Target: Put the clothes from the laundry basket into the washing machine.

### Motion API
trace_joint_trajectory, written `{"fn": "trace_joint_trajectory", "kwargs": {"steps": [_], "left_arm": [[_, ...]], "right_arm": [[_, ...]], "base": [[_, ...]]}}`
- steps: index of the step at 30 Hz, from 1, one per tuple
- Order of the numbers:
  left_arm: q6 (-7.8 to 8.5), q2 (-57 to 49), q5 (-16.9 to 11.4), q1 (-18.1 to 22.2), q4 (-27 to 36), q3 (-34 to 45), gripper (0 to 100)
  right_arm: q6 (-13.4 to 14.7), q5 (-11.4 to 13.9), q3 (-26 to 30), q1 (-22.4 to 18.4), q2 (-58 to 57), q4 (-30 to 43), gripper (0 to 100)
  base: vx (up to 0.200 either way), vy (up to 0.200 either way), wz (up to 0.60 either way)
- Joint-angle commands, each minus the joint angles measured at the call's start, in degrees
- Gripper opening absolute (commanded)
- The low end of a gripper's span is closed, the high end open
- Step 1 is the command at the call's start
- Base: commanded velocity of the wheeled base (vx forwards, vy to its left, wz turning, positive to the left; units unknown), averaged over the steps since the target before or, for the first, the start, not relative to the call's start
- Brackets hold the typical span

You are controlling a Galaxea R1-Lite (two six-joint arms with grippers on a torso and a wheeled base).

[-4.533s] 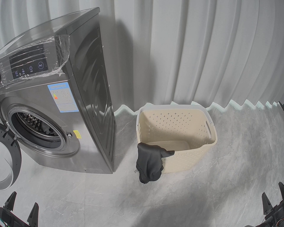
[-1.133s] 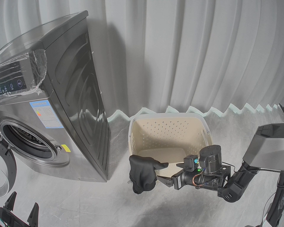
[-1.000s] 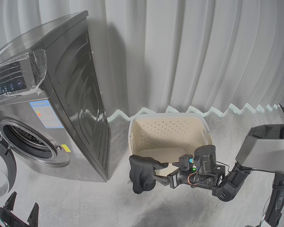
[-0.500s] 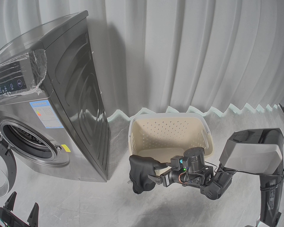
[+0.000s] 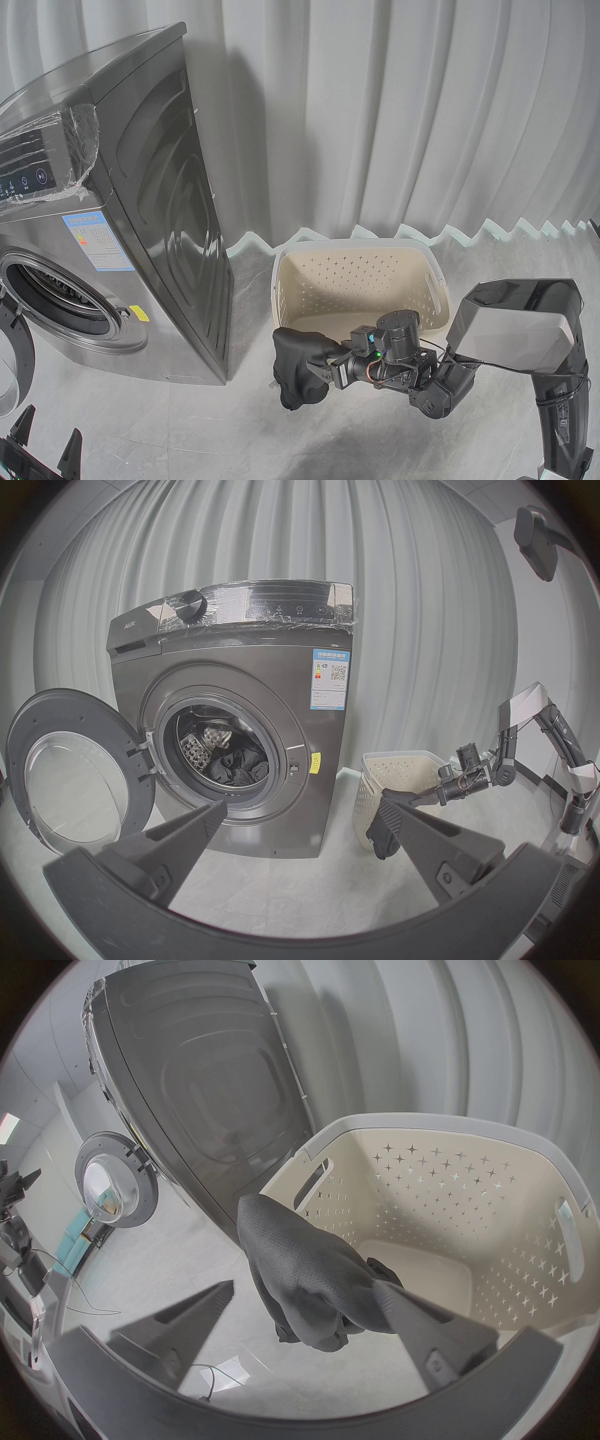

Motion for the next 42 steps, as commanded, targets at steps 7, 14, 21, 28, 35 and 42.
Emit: {"fn": "trace_joint_trajectory", "kwargs": {"steps": [7,14,21,28,35,42], "left_arm": [[-0.01,-0.9,0.0,0.0,0.0,0.9,100],[-0.01,-0.9,0.0,0.0,0.0,0.9,100],[-0.01,-0.9,0.0,0.0,0.0,0.9,100],[-0.01,-0.9,0.0,0.0,0.0,0.9,100],[-0.01,-0.9,0.0,0.0,0.0,0.9,100],[-0.01,-0.9,0.0,0.0,0.0,0.9,100]], "right_arm": [[0.0,0.0,-0.2,0.3,0.3,-0.2,0],[0.0,0.0,1.6,0.3,-0.7,-1.0,0],[-1.1,-0.1,5.5,-1.7,-3.4,-1.3,0],[-1.2,-0.1,4.8,-1.6,-2.6,-1.5,100],[-1.5,0.1,3.0,-1.1,-1.0,-1.4,100],[-2.1,0.6,-0.2,-1.1,1.9,-1.7,100]], "base": [[0.0,0.0,0.0],[0.0,0.0,0.0],[0.0,0.0,0.0],[0.0,0.0,0.0],[0.0,0.0,0.0],[0.0,0.0,0.0]]}}
